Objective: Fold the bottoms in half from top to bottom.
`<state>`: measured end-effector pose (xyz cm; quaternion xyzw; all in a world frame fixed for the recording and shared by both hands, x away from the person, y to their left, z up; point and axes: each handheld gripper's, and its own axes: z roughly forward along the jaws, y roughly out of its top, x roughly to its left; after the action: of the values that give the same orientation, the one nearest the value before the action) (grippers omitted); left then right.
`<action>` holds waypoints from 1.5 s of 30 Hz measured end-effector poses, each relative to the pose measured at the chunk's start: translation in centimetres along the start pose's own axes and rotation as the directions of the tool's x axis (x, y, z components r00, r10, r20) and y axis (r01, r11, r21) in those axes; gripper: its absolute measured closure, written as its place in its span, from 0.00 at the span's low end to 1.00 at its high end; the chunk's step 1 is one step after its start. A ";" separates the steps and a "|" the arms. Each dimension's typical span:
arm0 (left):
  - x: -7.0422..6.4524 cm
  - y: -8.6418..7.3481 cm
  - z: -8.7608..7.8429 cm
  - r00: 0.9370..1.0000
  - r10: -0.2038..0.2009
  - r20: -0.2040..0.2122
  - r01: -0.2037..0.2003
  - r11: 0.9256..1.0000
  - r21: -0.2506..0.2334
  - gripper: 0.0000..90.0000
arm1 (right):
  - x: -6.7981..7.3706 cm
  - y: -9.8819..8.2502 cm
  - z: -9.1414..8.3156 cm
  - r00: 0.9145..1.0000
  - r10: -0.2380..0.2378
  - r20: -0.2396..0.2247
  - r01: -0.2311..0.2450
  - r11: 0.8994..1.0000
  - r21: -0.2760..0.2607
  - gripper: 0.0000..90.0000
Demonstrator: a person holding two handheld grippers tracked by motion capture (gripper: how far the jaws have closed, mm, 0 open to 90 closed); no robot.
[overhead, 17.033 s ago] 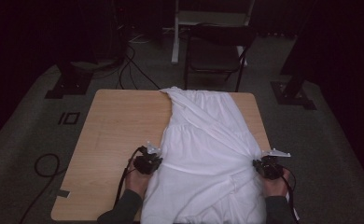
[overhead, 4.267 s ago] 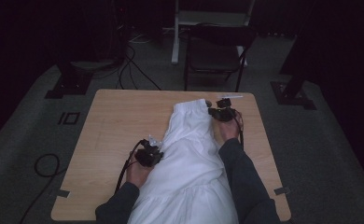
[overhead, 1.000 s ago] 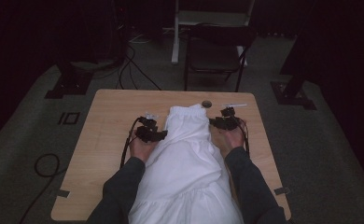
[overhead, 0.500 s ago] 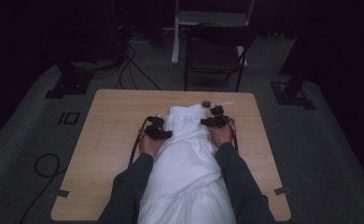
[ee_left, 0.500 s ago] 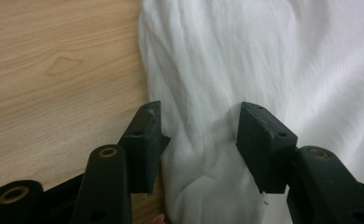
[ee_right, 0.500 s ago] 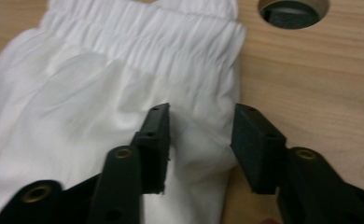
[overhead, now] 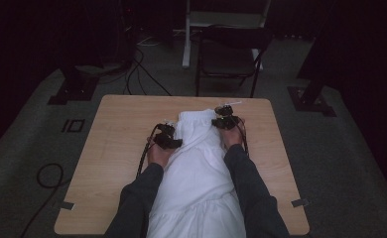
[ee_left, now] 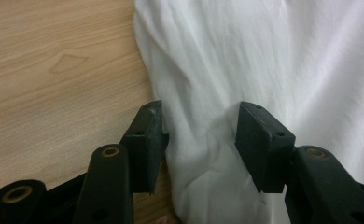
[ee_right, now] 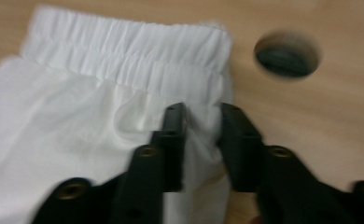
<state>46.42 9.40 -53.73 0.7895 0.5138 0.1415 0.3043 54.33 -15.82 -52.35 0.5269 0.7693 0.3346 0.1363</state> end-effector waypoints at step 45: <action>1.4 5.0 -11.1 0.986 0.066 0.156 -0.020 0.960 -0.279 0.98 | 0.2 0.8 -10.8 0.957 0.030 -0.287 -0.098 0.969 -0.227 0.95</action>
<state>44.71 12.88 -42.14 0.7593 0.4451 0.1530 0.4495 48.76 -19.44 -43.84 0.4785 0.7174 0.5004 0.0767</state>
